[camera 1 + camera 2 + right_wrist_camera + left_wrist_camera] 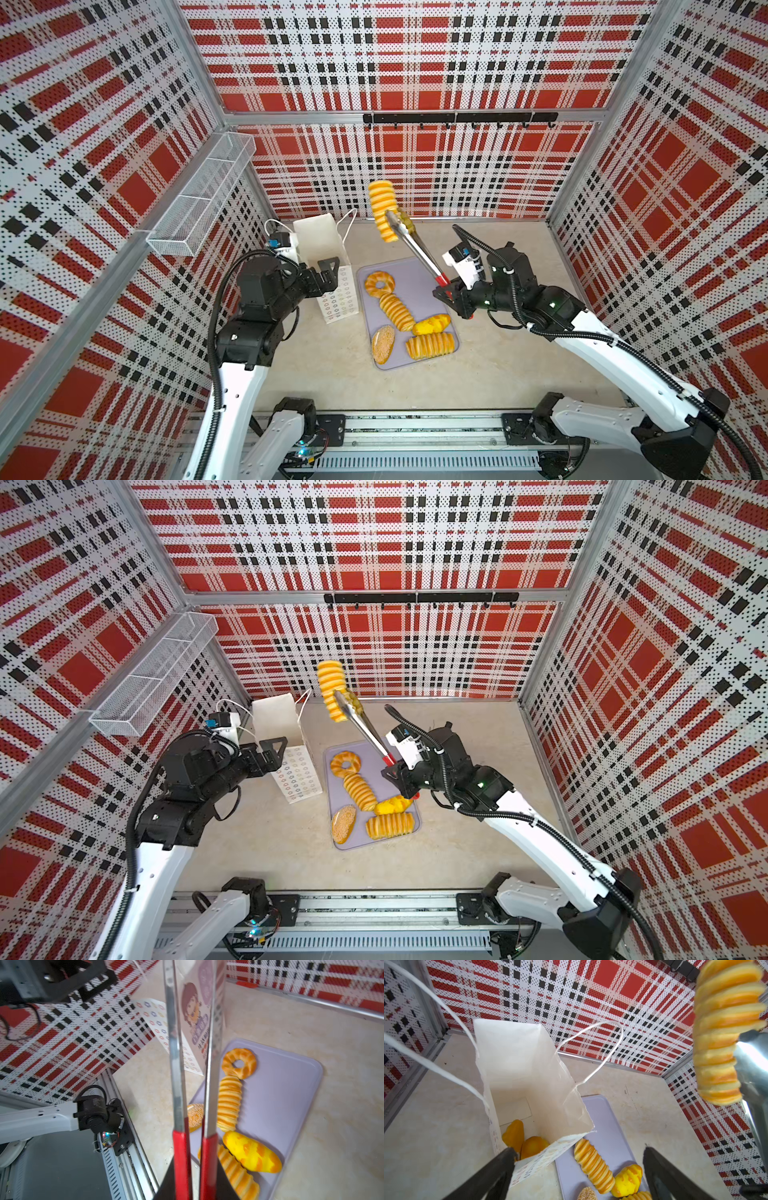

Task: Place the fake bread into the paper bag
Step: 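Close the tongs on the striped roll and lift it toward the bag, then lower the roll in the tongs into the bag opening with the right gripper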

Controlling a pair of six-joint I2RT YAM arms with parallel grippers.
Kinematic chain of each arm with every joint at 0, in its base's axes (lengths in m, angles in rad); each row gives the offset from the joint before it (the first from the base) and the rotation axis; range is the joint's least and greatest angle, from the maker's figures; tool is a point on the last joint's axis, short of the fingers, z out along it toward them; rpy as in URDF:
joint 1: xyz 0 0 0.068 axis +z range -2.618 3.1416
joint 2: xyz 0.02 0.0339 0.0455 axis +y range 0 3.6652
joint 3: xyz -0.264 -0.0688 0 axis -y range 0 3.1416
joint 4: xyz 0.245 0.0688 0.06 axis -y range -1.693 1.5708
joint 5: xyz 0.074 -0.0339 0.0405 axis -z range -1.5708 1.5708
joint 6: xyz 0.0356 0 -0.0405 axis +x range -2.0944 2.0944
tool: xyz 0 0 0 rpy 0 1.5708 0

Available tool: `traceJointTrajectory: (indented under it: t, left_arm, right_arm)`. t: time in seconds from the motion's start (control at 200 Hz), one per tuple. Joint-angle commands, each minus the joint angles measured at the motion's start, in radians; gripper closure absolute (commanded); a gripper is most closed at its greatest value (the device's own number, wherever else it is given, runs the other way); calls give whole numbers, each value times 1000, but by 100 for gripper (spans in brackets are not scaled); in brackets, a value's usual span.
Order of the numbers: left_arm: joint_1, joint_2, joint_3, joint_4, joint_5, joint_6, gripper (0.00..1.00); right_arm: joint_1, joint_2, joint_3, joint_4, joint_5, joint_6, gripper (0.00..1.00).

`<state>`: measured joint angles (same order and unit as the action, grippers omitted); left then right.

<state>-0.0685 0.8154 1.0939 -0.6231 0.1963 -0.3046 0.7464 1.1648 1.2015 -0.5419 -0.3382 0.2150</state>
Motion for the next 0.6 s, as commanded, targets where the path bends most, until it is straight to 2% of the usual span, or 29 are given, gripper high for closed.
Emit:
traceJointTrajectory:
  t: [0.0, 0.16, 0.406, 0.596]
  left_arm:
    - [40, -20, 46, -24, 2, 5, 2]
    - [111, -45, 39, -60, -8, 16, 2]
    - [202, -55, 3, -76, 60, 34, 2]
    - [244, -53, -9, -84, 91, 47, 2]
  right_arm:
    - [58, 50, 71, 91, -7, -81, 82]
    - [122, 156, 162, 60, 33, -112, 82]
    - [154, 295, 289, -21, 80, -124, 82]
    - [161, 356, 328, -36, 95, -114, 82]
